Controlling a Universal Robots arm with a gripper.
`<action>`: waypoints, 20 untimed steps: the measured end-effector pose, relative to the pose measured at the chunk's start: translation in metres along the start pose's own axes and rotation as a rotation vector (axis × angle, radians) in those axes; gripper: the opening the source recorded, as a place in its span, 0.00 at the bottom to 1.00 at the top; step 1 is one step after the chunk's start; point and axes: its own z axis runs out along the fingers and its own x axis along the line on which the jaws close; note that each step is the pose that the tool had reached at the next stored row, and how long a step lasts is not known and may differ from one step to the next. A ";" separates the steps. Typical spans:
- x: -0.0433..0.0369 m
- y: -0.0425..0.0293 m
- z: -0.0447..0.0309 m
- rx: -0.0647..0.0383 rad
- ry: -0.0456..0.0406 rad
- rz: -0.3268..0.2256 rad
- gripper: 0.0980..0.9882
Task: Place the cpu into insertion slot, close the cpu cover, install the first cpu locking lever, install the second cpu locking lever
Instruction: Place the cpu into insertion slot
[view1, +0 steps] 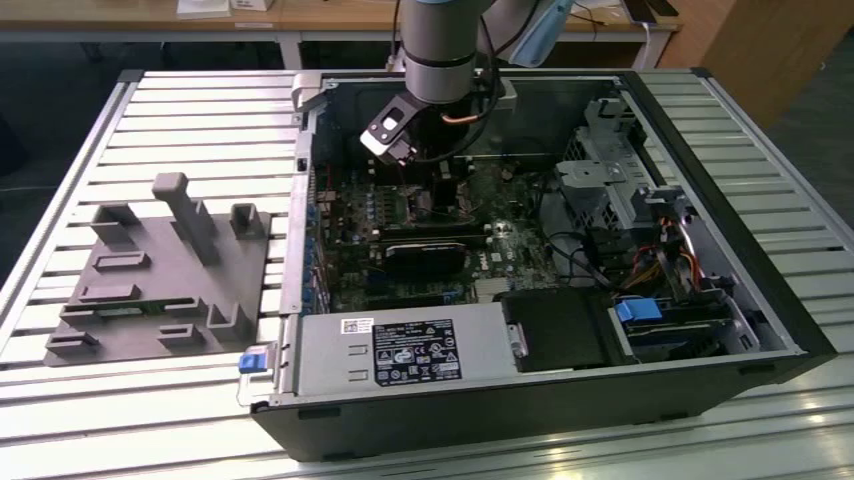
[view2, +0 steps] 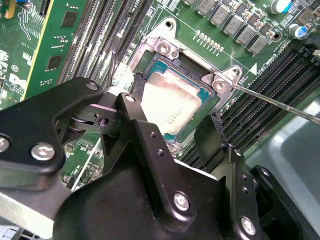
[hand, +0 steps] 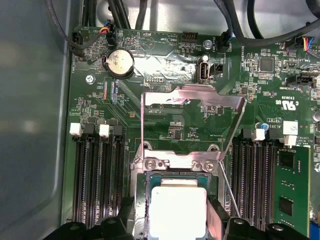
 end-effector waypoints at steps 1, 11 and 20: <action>0.0000 0.0000 -0.0008 0.000 -0.0001 0.000 0.65; -0.0029 0.0004 -0.0102 0.000 0.0000 0.001 0.56; -0.0071 0.0006 -0.0113 0.002 -0.0001 0.000 0.16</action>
